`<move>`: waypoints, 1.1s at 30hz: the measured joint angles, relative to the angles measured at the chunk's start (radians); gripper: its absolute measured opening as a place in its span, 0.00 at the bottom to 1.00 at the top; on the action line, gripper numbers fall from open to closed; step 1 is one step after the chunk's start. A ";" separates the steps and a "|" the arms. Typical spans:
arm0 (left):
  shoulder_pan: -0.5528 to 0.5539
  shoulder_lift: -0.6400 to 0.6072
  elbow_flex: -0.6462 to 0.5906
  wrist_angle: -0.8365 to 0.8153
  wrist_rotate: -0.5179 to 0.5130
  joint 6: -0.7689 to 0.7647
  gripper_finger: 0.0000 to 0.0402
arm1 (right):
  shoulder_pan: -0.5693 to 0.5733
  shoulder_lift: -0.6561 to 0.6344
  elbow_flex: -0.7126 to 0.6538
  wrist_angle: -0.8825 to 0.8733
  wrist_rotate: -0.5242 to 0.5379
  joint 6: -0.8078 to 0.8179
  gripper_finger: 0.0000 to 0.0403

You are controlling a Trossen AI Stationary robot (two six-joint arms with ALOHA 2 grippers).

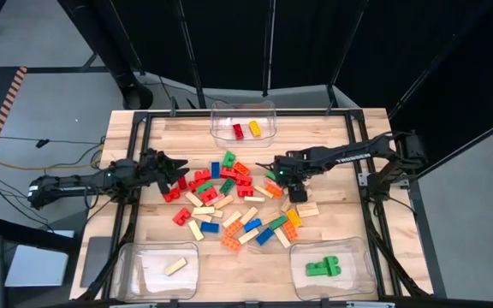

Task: Sort blocks by size
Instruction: Put the 4-stud green game piece into the top center transparent bin

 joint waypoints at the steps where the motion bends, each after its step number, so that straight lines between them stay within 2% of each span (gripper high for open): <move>1: 0.000 0.000 0.000 -0.003 -0.002 0.000 0.61 | -0.004 0.000 -0.010 0.007 0.001 0.003 0.67; 5: 0.000 0.000 0.000 -0.005 -0.029 0.000 0.61 | -0.014 0.000 -0.036 0.010 -0.001 0.021 0.57; 11: 0.000 0.000 0.000 -0.005 -0.054 0.000 0.61 | -0.014 -0.003 -0.041 0.016 -0.006 0.022 0.24; 17: 0.000 0.000 0.000 -0.005 -0.058 0.000 0.61 | -0.013 0.001 0.003 -0.018 -0.031 0.126 0.20; 24: 0.000 0.000 0.000 -0.005 -0.057 0.000 0.61 | -0.013 -0.018 0.167 -0.087 -0.021 0.187 0.20; 28: 0.000 0.000 0.000 -0.004 -0.058 0.000 0.61 | -0.024 -0.018 0.298 -0.060 0.063 0.227 0.20; 31: 0.000 0.000 0.000 -0.004 -0.058 0.000 0.61 | -0.074 -0.018 0.352 0.050 0.151 0.255 0.20; 33: 0.000 0.000 0.000 -0.004 -0.058 0.000 0.61 | -0.123 -0.018 0.360 0.141 0.167 0.291 0.20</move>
